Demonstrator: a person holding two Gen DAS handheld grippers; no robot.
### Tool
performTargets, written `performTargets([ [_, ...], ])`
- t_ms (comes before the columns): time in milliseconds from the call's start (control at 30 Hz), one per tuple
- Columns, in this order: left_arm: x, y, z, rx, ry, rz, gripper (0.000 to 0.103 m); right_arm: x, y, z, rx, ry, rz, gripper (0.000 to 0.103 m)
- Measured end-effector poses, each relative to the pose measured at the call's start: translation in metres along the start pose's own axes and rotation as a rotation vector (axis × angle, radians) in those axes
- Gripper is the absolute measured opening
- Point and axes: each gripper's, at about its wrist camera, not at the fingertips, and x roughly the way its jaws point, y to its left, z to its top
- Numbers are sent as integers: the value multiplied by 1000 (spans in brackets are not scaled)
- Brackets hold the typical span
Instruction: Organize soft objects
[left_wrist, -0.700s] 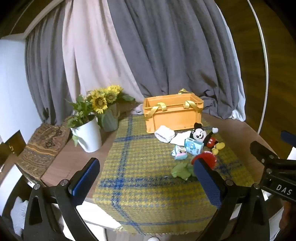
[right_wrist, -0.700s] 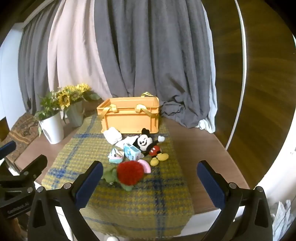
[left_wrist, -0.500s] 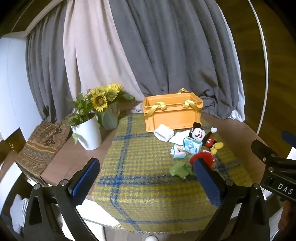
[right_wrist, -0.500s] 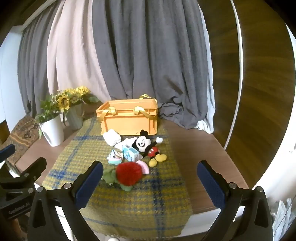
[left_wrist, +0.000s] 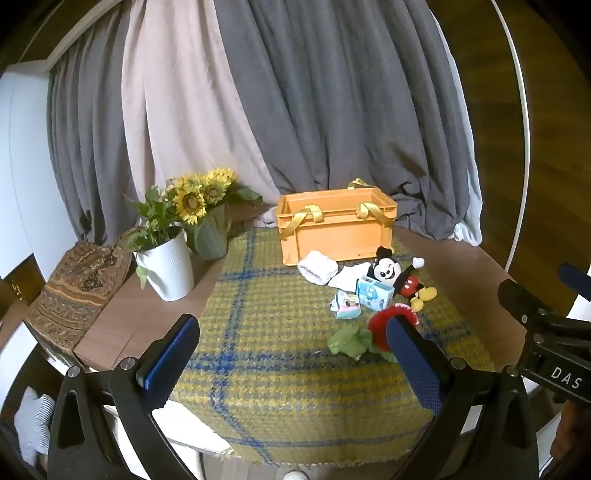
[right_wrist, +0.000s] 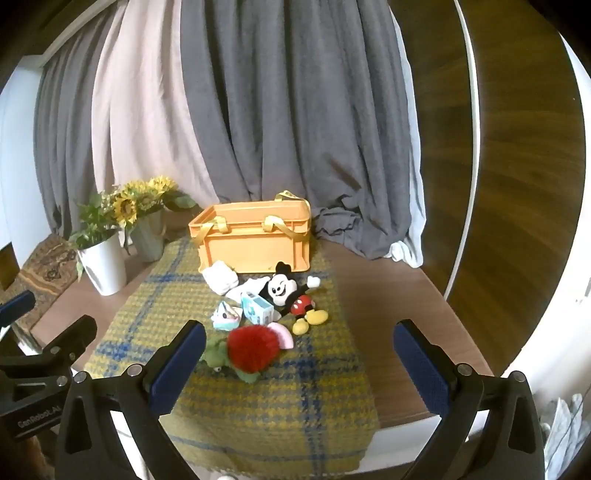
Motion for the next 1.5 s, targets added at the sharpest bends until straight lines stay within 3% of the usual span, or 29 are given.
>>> performTargets([
  [400,-4,-1,4,0,-27,22,103,2,1,4,-4,-7,0,103],
  [1500,-11,4,8,-17,-50,-3,103,-10,4,5,-10,-53,-8,103],
])
